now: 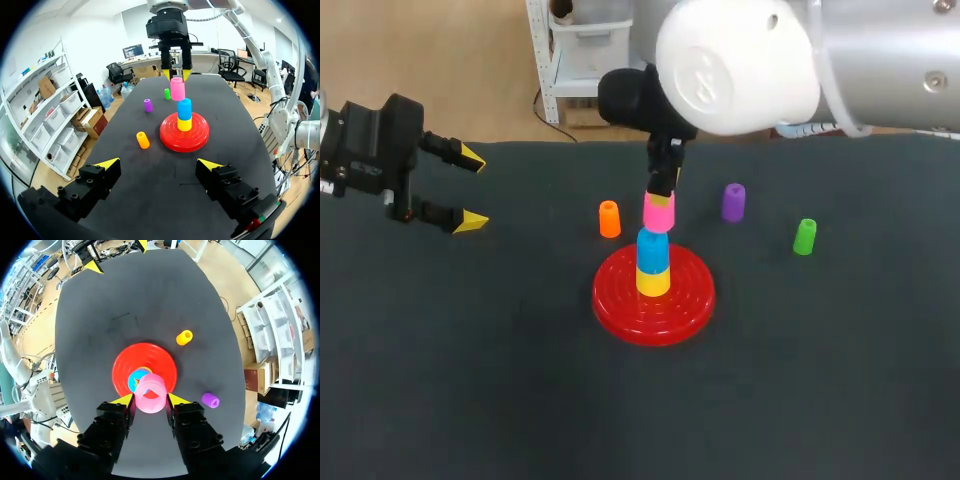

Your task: Pick up and stack the cylinders on the red base in this order: pink,purple,orange,green

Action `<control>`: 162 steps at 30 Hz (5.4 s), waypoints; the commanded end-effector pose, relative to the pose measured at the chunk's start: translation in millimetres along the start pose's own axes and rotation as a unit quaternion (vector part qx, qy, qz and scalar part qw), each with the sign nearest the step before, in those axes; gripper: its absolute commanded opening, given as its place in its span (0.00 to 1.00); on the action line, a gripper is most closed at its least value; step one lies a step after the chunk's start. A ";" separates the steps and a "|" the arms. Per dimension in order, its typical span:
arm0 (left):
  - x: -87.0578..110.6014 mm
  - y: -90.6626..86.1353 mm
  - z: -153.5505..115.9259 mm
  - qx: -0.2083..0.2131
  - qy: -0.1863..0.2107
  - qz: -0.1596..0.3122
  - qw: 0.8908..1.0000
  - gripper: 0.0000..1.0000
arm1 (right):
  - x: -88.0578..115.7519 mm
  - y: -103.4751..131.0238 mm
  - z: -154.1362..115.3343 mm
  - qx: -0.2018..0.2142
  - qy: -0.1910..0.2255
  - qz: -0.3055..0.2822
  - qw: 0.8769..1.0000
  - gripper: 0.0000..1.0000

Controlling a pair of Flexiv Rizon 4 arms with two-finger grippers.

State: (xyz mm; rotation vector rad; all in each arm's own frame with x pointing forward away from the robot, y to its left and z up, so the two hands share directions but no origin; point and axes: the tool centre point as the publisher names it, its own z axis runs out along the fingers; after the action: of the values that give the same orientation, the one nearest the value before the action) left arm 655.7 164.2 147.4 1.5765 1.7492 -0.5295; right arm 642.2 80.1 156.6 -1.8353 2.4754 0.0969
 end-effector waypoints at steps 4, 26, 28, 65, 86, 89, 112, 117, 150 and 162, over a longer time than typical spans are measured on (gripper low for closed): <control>0.7 -0.3 0.0 0.000 0.000 0.001 1.000 1.00 | -1.3 1.6 0.4 -0.007 0.001 -0.004 1.000 0.00; 0.7 -0.3 0.0 0.000 0.000 0.001 1.000 1.00 | -7.0 5.8 5.0 -0.025 0.029 -0.029 0.999 0.00; 0.7 -0.3 0.0 0.000 0.000 0.001 1.000 1.00 | -6.9 5.9 6.6 -0.027 0.031 -0.030 0.999 0.00; 0.7 -0.3 0.0 0.000 0.000 0.001 1.000 1.00 | -8.7 12.2 11.2 -0.037 0.038 -0.029 0.998 0.00; 0.7 -0.3 0.0 0.000 0.000 0.001 1.000 1.00 | 5.7 17.6 29.4 -0.028 0.041 0.000 0.999 0.00; 0.7 -0.3 0.0 0.000 0.000 0.001 1.000 1.00 | 4.4 17.7 34.0 -0.028 0.042 0.001 0.999 0.00; 0.7 -0.3 0.0 0.000 0.000 0.001 1.000 1.00 | 3.8 -34.5 -31.5 0.024 -0.072 0.076 0.994 1.00; 0.7 -0.3 0.0 0.000 0.000 0.001 1.000 1.00 | 25.8 -71.6 -23.6 0.042 -0.062 0.131 0.988 1.00; 0.7 -0.3 0.0 0.000 0.000 0.001 1.000 1.00 | 86.2 -164.4 107.6 0.007 0.010 0.261 0.965 1.00; 0.7 -0.3 0.0 0.000 0.000 0.001 1.000 1.00 | 80.7 -169.6 116.9 0.018 0.024 0.268 0.963 1.00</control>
State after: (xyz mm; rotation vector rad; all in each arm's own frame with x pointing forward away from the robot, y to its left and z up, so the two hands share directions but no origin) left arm 655.7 164.2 147.4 1.5765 1.7491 -0.5295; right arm 780.0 -36.7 32.1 -1.1143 2.9073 0.0323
